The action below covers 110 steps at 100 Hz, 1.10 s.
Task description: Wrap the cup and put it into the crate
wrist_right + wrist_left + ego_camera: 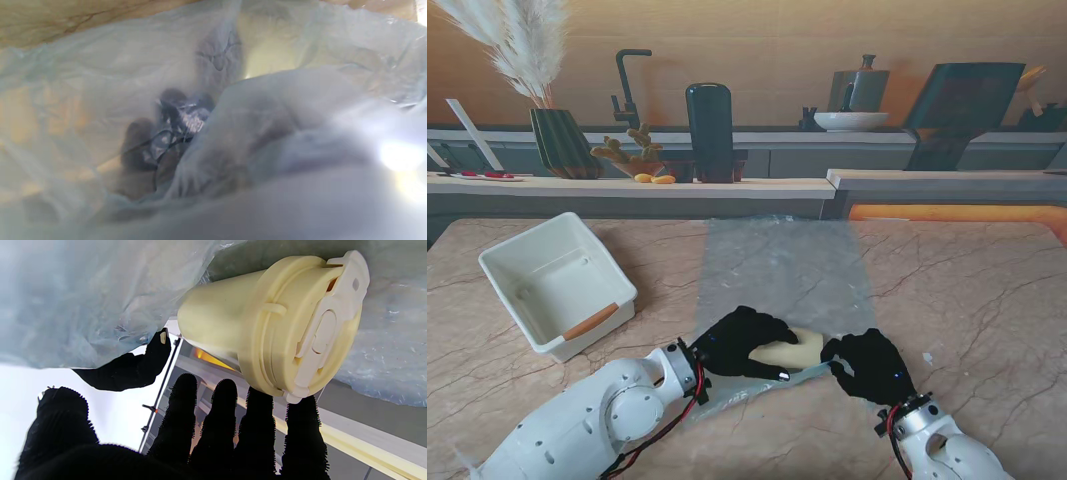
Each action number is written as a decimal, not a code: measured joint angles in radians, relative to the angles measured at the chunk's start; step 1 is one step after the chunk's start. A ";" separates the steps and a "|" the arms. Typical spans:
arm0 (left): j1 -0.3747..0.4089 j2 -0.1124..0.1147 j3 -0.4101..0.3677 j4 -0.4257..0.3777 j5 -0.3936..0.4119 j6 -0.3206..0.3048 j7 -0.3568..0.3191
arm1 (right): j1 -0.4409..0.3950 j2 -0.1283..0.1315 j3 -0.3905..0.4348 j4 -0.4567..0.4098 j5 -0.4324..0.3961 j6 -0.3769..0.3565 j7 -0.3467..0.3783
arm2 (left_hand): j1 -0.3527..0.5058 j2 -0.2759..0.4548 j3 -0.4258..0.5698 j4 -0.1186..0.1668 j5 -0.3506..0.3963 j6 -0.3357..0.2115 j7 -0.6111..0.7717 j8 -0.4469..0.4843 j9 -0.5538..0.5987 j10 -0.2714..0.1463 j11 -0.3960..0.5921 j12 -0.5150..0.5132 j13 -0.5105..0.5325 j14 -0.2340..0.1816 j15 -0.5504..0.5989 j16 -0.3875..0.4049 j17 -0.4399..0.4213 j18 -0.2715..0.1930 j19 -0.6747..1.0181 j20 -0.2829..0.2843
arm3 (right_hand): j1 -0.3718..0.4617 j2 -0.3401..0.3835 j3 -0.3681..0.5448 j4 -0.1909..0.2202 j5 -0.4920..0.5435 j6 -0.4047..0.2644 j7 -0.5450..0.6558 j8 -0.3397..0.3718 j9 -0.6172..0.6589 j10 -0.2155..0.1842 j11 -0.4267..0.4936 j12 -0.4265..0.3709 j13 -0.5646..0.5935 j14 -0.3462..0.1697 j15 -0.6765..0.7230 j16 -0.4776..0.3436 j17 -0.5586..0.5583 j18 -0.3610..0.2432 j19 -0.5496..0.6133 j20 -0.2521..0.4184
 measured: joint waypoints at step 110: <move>-0.084 -0.022 0.066 0.032 -0.044 0.107 0.015 | 0.150 -0.031 -0.035 0.101 0.204 0.010 0.127 | 0.441 -0.246 0.668 0.000 -0.063 -0.004 0.149 0.015 0.095 -0.010 0.153 0.028 0.198 -0.018 0.206 0.011 0.227 -0.068 0.226 -0.069 | 0.000 -0.021 0.032 0.001 0.021 0.055 -0.001 -0.007 0.020 0.024 0.031 0.000 0.022 0.023 0.057 0.014 0.017 0.029 0.063 0.000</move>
